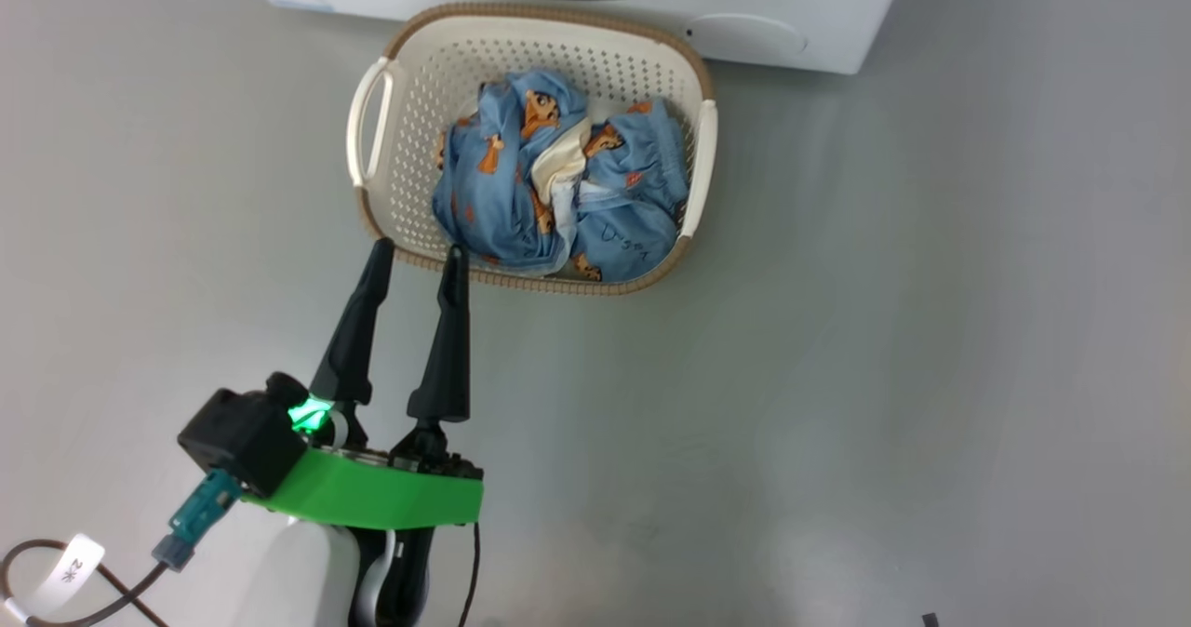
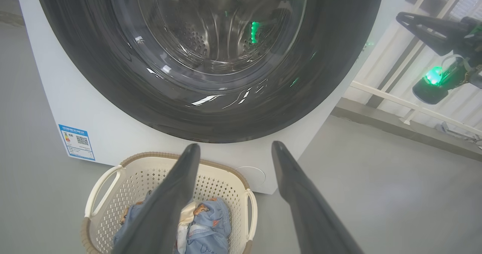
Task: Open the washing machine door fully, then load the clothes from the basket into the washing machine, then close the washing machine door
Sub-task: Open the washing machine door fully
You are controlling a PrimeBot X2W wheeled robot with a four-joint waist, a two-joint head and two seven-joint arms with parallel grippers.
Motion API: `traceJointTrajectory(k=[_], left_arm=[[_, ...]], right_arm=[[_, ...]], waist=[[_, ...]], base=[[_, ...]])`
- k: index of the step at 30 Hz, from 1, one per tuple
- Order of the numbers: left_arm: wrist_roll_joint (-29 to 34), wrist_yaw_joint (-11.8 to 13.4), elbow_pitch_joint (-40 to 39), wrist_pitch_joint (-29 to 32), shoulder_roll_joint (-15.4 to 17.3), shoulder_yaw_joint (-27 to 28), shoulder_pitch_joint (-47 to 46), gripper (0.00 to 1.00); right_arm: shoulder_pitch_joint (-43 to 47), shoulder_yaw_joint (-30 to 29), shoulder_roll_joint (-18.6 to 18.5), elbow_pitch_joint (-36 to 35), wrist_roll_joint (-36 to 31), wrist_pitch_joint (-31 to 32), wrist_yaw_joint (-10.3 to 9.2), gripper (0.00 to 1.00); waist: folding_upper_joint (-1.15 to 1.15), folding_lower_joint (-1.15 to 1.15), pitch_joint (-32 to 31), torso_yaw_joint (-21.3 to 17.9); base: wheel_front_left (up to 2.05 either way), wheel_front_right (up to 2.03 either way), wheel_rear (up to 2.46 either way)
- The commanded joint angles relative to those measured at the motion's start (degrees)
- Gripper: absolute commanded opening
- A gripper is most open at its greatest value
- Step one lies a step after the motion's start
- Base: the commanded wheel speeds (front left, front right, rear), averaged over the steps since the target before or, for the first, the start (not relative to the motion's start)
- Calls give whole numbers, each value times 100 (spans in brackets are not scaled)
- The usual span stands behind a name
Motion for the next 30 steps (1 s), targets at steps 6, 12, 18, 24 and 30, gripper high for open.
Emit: traceJointTrajectory(k=[6,12,18,24,30], left_arm=[[-125,3,-253,-36,87,-6,-167,100],[-220,3,-306,-36,87,-131,-228,100],[-299,3,-325,-36,87,-189,-237,100],[-366,3,-353,-36,86,-244,-247,100],[-425,3,-350,-36,86,-268,-270,100]], right_arm=[[-494,136,93,20,-233,107,33,0],[-796,251,128,158,-365,114,33,0],[-958,305,114,228,-442,82,33,0],[-1095,376,88,274,-513,52,33,0],[-1106,488,101,300,-537,63,33,0]], waist=[[0,-1,347,274],[0,-1,471,408],[0,-1,520,518],[0,-1,565,616],[0,-1,584,665]], base=[[0,0,0],[0,0,0],[0,0,0],[0,0,0],[0,0,0]])
